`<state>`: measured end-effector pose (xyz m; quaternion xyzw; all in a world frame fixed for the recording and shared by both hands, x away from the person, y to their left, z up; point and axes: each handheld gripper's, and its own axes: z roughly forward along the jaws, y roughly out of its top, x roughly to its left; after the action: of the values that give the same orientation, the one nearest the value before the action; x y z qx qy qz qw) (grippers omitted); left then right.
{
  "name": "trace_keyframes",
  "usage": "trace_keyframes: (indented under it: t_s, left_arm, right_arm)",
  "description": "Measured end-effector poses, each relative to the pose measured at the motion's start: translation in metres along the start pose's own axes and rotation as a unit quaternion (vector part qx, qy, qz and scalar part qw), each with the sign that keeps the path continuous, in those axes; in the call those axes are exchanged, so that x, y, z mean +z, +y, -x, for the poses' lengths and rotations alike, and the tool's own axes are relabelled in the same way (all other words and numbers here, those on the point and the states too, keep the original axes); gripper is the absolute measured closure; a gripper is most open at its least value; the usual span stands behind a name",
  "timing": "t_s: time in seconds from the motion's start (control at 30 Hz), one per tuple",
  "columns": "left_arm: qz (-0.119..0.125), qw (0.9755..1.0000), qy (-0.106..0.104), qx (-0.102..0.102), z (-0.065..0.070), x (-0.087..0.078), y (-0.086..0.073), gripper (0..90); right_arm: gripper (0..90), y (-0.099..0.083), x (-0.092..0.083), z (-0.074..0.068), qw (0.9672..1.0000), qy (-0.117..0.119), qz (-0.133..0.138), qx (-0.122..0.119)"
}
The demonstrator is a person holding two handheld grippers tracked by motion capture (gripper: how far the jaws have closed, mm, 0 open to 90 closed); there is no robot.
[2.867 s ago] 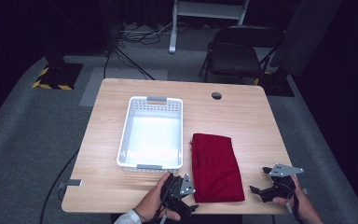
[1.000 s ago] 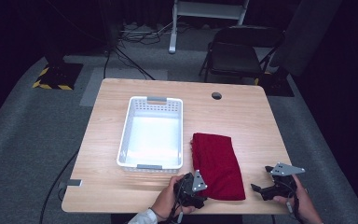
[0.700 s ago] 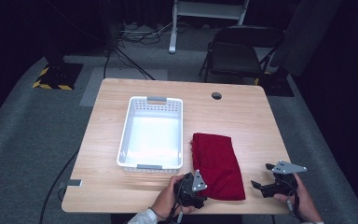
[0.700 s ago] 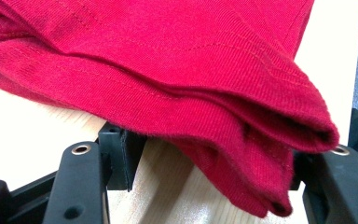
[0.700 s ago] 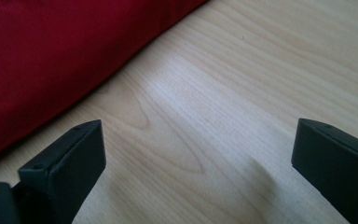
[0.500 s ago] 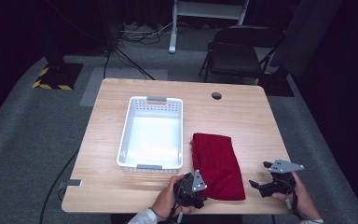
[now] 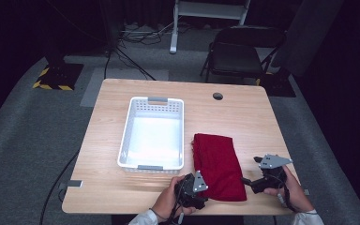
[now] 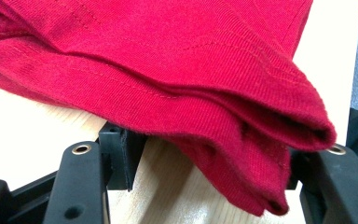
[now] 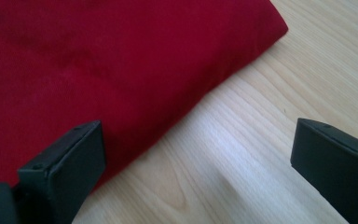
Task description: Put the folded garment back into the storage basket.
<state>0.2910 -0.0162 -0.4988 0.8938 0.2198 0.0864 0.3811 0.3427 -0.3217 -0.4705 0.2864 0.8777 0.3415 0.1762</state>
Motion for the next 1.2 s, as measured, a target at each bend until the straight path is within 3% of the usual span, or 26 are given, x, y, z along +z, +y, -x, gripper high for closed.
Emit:
trace_keyframes:
  t_s: [0.27,0.53,0.83,1.0,1.2]
  left_arm:
    - [-0.003,1.0,-0.002,0.002,-0.004,-0.002,-0.001,40.9]
    - [-0.004,1.0,-0.001,0.001,-0.003,-0.002,0.0,41.0]
    - [-0.005,1.0,-0.002,0.003,-0.003,-0.002,0.0,41.1]
    - [-0.007,0.9999,-0.004,0.006,-0.004,-0.002,0.0,41.1]
    - [-0.005,1.0,-0.004,0.005,-0.004,-0.001,0.0,41.1]
  right_arm:
    - [3.5,0.016,0.007,-0.006,0.9997,0.022,0.014,0.004]
    - [2.9,0.026,0.018,-0.014,0.9996,0.029,-0.001,-0.004]
    - [0.4,0.026,0.034,-0.013,0.9984,0.048,-0.024,0.02]
    - [0.3,0.026,0.041,-0.006,0.9951,0.084,-0.04,0.034]
    - [0.4,0.021,0.048,-0.001,0.9901,0.123,-0.034,0.058]
